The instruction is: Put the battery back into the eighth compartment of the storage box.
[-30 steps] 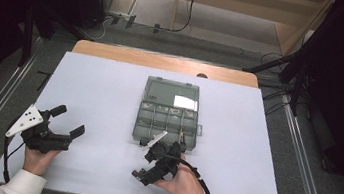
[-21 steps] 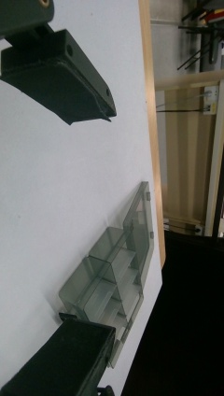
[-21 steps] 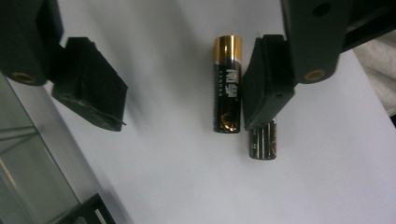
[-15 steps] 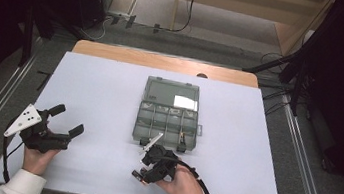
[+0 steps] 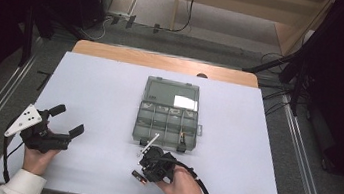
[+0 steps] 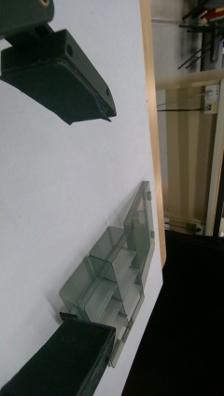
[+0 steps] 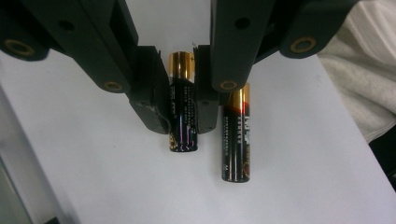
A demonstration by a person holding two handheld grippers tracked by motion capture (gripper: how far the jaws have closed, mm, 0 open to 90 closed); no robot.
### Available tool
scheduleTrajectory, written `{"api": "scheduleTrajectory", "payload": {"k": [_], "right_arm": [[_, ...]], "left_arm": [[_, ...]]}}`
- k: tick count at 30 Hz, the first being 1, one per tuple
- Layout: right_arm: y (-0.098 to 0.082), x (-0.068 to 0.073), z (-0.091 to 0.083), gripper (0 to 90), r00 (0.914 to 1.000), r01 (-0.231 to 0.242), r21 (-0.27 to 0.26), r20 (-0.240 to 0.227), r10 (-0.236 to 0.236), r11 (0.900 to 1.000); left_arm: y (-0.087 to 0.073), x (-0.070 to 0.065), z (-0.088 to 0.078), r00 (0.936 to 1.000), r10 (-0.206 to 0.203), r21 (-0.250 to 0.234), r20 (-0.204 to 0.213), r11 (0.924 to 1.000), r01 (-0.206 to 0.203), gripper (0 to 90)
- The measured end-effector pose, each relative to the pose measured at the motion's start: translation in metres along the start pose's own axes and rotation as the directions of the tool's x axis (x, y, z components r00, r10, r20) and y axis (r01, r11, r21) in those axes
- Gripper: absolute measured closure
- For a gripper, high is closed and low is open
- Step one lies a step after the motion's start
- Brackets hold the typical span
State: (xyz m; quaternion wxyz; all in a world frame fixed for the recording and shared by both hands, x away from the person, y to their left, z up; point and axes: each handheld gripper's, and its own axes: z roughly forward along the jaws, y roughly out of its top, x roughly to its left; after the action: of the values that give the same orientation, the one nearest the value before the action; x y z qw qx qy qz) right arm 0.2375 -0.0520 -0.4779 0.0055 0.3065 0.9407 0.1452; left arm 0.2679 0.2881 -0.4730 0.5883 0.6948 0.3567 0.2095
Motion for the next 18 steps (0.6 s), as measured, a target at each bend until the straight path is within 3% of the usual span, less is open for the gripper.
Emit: {"api": "scheduleTrajectory", "payload": {"k": [3, 13, 18], "right_arm": [[0.0, -0.001, -0.002, 78.0, 0.9997, -0.009, -0.017, 0.025, 0.009, 1.0], [-0.004, -0.005, -0.015, 78.2, 0.9983, -0.049, -0.085, 0.026, 0.052, 0.995], [-0.007, -0.012, -0.024, 78.2, 0.9947, -0.098, -0.135, 0.018, 0.102, 0.986]], "left_arm": [[0.0, 0.0, 0.0, 1.0, 0.0, 0.001, -0.002, 1.0, 0.0, 0.0], [0.0, 0.0, 0.0, 1.0, 0.001, 0.0, -0.001, 1.0, -0.001, 0.0], [0.0, 0.0, 0.0, 1.0, 0.0, 0.0, -0.001, 1.0, 0.0, 0.0]]}}
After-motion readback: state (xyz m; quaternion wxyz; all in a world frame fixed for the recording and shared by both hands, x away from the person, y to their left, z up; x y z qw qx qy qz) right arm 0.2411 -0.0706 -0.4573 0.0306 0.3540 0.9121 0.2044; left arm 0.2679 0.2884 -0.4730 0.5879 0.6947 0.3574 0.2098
